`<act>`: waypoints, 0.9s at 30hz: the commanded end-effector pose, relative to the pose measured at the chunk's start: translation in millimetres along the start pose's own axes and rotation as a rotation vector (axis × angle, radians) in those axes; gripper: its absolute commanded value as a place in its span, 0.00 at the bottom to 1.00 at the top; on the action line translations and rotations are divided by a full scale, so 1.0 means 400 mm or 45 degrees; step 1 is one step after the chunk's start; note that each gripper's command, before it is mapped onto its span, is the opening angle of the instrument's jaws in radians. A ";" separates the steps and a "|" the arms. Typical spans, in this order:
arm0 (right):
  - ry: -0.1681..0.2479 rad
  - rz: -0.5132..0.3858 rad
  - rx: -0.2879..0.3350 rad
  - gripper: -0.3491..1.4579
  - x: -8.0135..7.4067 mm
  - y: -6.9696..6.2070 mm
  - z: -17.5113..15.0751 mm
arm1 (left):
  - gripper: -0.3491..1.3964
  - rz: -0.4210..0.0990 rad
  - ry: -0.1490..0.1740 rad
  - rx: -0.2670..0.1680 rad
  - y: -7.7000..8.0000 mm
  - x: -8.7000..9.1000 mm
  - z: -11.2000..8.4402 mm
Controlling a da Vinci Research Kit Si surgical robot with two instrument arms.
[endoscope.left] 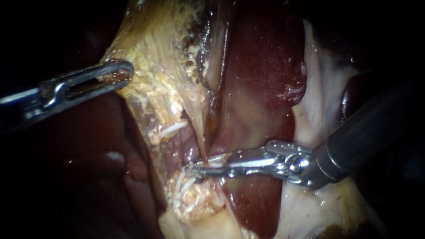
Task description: Going back first clip right tube
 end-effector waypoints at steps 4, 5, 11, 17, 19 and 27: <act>0.000 0.000 0.001 0.05 0.0000 -0.0002 0.0001 | 0.00 0.000 0.000 0.000 -0.0001 -0.0001 0.0000; -0.003 0.001 -0.001 0.17 0.0002 -0.0003 0.0002 | 0.00 0.000 0.000 0.000 -0.0001 -0.0001 0.0000; 0.079 -0.132 0.049 0.52 0.0026 -0.0003 -0.0001 | 0.00 -0.001 0.000 -0.001 0.0000 -0.0001 0.0000; 0.091 -0.300 0.053 0.52 0.0033 -0.0008 -0.0044 | 0.00 -0.001 0.000 -0.001 0.0001 -0.0001 -0.0002; 0.090 -0.343 0.056 0.52 0.0035 -0.0006 -0.0067 | 0.00 -0.001 0.000 -0.001 0.0001 -0.0001 -0.0003; 0.087 -0.610 0.077 0.52 0.0075 -0.0043 -0.0175 | 0.00 -0.001 0.000 -0.001 0.0003 -0.0001 -0.0005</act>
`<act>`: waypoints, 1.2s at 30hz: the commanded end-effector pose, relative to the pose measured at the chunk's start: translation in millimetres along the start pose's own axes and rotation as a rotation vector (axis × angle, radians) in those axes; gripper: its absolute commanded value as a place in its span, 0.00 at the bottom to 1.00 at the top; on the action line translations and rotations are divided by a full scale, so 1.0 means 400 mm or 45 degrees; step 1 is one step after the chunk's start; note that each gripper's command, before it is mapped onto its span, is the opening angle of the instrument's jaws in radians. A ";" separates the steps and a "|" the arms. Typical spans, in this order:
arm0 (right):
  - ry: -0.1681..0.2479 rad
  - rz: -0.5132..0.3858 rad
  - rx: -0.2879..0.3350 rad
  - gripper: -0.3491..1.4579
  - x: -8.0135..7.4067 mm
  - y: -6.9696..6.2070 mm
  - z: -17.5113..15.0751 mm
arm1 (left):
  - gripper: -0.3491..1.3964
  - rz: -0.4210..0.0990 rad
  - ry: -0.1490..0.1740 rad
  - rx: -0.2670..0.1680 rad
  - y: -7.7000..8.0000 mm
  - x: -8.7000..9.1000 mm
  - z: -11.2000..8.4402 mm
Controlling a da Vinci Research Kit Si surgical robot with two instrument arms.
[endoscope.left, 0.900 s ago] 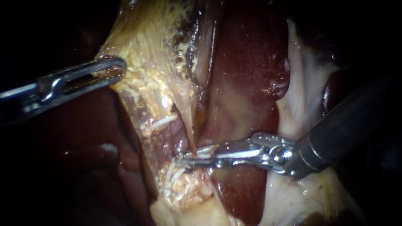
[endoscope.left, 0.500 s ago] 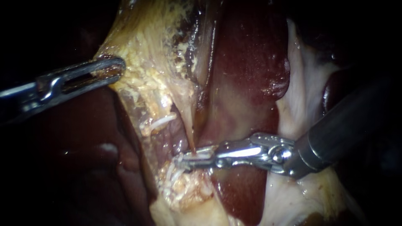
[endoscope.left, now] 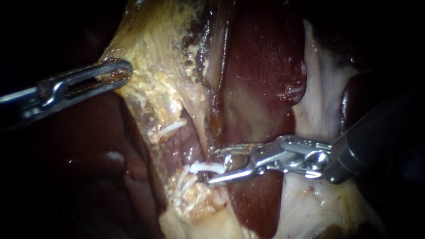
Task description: Going back first clip right tube
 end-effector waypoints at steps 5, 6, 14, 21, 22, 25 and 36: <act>0.022 -0.119 -0.016 0.52 0.0079 -0.0016 -0.0063 | 0.00 0.000 0.000 0.000 0.0000 0.0000 0.0000; 0.023 -0.129 -0.022 0.52 0.0094 -0.0019 -0.0073 | 0.00 0.000 0.000 0.000 0.0000 0.0000 0.0000; 0.042 -0.191 -0.058 0.52 0.0168 -0.0026 -0.0147 | 0.00 0.000 -0.001 -0.001 0.0004 0.0001 0.0004; 0.041 -0.206 -0.056 0.52 0.0169 -0.0030 -0.0153 | 0.00 0.005 -0.006 -0.003 0.0021 0.0022 0.0026; 0.041 -0.206 -0.056 0.52 0.0170 -0.0032 -0.0153 | 0.00 0.006 -0.008 -0.004 0.0024 0.0028 0.0032; 0.041 -0.214 -0.055 0.52 0.0171 -0.0038 -0.0154 | 0.00 0.015 -0.002 -0.014 0.0038 0.0055 0.0059; 0.040 -0.236 -0.052 0.52 0.0172 -0.0041 -0.0164 | 0.00 0.046 0.073 -0.004 0.0070 0.0153 0.0215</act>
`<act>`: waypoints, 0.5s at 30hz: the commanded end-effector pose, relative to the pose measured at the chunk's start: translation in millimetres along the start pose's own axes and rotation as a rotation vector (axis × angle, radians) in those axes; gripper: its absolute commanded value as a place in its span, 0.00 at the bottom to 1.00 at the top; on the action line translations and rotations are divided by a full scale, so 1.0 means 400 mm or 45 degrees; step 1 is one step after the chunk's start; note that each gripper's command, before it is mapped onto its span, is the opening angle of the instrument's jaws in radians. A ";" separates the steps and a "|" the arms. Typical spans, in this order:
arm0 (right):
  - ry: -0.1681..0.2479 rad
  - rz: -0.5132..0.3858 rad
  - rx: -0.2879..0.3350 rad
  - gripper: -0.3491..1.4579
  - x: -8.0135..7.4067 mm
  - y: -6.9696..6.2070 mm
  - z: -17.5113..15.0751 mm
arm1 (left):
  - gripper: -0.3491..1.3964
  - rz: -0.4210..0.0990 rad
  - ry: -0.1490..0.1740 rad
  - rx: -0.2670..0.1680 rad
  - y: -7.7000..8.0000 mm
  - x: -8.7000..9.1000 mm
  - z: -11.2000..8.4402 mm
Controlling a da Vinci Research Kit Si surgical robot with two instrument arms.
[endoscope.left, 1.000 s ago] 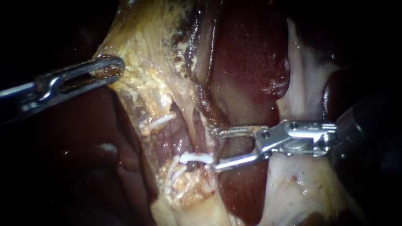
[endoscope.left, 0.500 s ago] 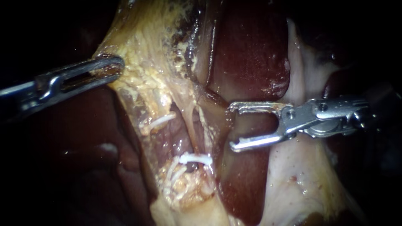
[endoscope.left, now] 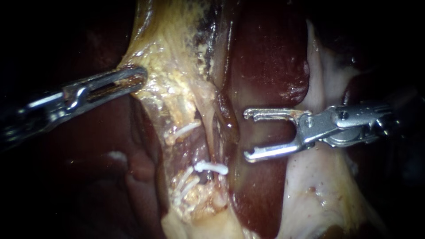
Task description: Going back first clip right tube
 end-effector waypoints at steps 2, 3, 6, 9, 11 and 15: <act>0.000 0.001 0.001 0.52 0.0003 -0.0001 -0.0005 | 0.00 -0.002 0.006 0.004 -0.0007 0.0002 0.0023; 0.000 -0.006 0.002 0.52 0.0005 -0.0002 -0.0007 | 0.00 -0.002 0.007 0.006 -0.0011 0.0000 0.0035; 0.001 -0.013 0.003 0.52 0.0012 -0.0007 -0.0010 | 0.00 -0.003 0.008 0.010 -0.0019 -0.0001 0.0051; 0.001 -0.018 0.004 0.52 0.0020 -0.0011 -0.0014 | 0.00 -0.004 0.009 0.013 -0.0023 -0.0001 0.0055; 0.005 -0.024 0.004 0.52 0.0027 -0.0011 -0.0016 | 0.00 -0.004 0.009 0.013 -0.0022 -0.0001 0.0054; 0.012 -0.029 0.004 0.52 0.0035 -0.0013 -0.0018 | 0.00 -0.004 0.009 0.013 -0.0022 -0.0001 0.0053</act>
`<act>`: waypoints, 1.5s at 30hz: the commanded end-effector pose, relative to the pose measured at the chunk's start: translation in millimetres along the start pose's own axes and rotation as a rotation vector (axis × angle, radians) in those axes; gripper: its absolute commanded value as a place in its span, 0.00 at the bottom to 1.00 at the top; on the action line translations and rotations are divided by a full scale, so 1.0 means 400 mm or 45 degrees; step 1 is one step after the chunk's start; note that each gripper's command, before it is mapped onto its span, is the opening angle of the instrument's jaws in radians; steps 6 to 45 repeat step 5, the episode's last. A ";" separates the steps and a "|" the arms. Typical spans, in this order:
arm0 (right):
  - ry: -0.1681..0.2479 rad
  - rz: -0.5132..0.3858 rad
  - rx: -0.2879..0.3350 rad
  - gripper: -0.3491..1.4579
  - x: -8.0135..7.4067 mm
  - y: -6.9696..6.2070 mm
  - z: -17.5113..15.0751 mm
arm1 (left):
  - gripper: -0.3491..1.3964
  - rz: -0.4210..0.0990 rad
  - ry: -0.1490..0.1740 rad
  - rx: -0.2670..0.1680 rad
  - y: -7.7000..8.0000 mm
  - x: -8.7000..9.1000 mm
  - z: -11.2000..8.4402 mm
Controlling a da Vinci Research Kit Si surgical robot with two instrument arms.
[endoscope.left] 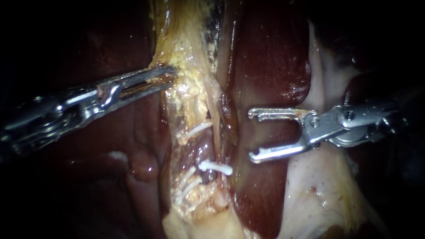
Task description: Going back first clip right tube
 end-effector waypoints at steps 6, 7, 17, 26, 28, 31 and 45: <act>0.002 0.002 -0.001 0.52 0.0002 0.0000 -0.0001 | 0.00 0.000 0.000 0.001 0.0000 -0.0001 -0.0002; 0.002 0.002 -0.001 0.52 0.0002 0.0000 -0.0001 | 0.00 0.000 0.000 0.001 0.0000 -0.0001 -0.0002; 0.002 0.002 -0.001 0.52 0.0002 0.0000 -0.0001 | 0.00 0.000 0.000 0.001 0.0000 -0.0001 -0.0002; 0.002 0.002 -0.001 0.52 0.0002 0.0000 -0.0001 | 0.00 0.000 0.000 0.001 0.0000 -0.0001 -0.0002; 0.002 0.002 -0.001 0.52 0.0002 0.0000 -0.0001 | 0.00 0.000 0.000 0.001 0.0000 -0.0001 -0.0002; 0.002 0.002 -0.001 0.52 0.0002 0.0000 -0.0001 | 0.00 0.000 0.000 0.001 0.0000 -0.0001 -0.0002; 0.002 0.002 -0.001 0.52 0.0002 0.0000 -0.0001 | 0.00 0.000 0.000 0.001 0.0000 -0.0001 -0.0002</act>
